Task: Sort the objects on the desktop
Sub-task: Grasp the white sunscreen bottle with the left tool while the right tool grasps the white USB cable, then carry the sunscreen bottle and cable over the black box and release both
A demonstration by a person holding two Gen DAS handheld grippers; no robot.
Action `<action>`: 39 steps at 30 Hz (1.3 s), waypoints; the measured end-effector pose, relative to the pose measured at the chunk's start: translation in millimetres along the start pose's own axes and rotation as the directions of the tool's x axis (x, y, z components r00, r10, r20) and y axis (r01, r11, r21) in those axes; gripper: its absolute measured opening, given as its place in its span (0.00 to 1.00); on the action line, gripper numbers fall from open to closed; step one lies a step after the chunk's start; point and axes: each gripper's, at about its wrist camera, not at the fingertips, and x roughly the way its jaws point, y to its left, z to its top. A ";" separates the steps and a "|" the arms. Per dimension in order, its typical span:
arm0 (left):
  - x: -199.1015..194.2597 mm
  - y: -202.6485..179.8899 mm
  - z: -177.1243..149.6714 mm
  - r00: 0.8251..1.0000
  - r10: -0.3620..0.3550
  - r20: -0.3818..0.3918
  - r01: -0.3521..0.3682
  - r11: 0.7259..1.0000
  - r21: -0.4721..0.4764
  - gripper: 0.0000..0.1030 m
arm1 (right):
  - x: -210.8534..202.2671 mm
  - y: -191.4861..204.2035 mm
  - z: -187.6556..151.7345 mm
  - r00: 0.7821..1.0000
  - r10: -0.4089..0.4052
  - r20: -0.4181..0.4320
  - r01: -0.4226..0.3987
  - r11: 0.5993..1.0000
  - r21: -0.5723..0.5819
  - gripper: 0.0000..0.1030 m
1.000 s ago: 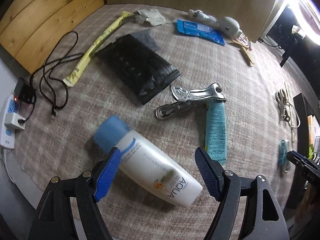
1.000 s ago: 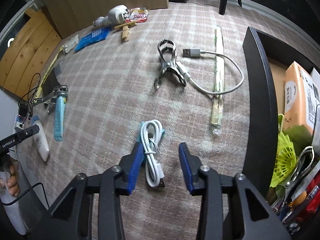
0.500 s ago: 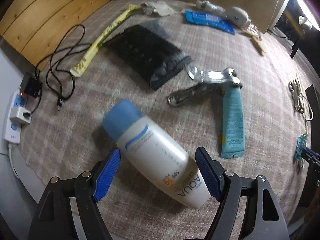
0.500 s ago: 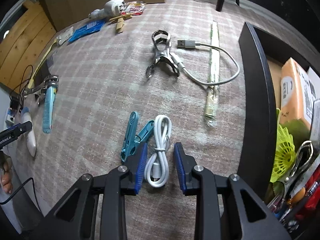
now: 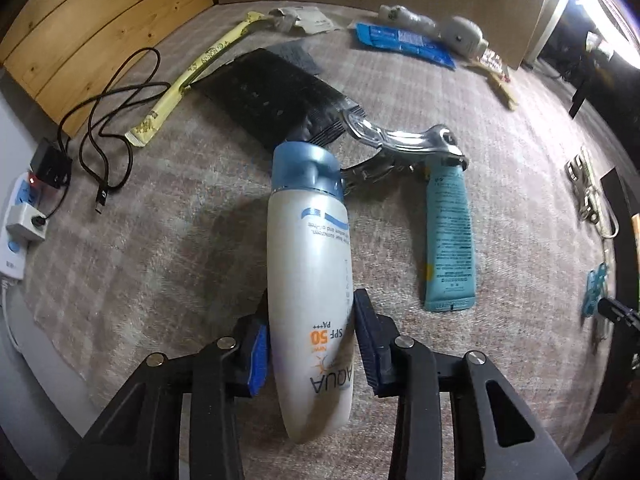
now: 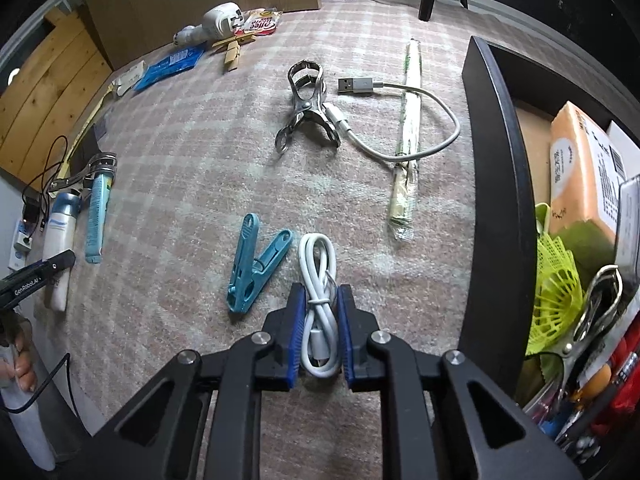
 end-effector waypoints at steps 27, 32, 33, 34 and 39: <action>-18.1 15.0 -2.2 0.991 -0.100 0.093 0.108 0.989 -0.097 0.26 | -17.9 3.6 -0.8 0.998 0.011 0.058 -0.011 1.000 -0.010 0.14; 0.6 8.7 5.6 0.994 -0.065 0.092 0.071 0.995 -0.071 0.29 | -13.6 7.3 -4.6 0.999 0.004 0.053 -0.003 1.000 -0.025 0.14; 3.7 8.9 6.7 0.994 -0.066 0.092 0.072 0.995 -0.074 0.30 | -13.4 7.3 -6.1 0.999 0.000 0.050 0.001 1.000 -0.026 0.14; 7.8 9.9 8.0 0.994 -0.068 0.091 0.075 0.994 -0.079 0.30 | -12.5 7.4 -7.2 0.999 -0.003 0.047 0.004 1.000 -0.025 0.14; 6.7 11.1 9.6 0.989 -0.079 0.122 0.090 0.992 -0.089 0.29 | -6.6 7.8 -5.9 0.999 -0.016 0.033 0.017 0.999 -0.034 0.14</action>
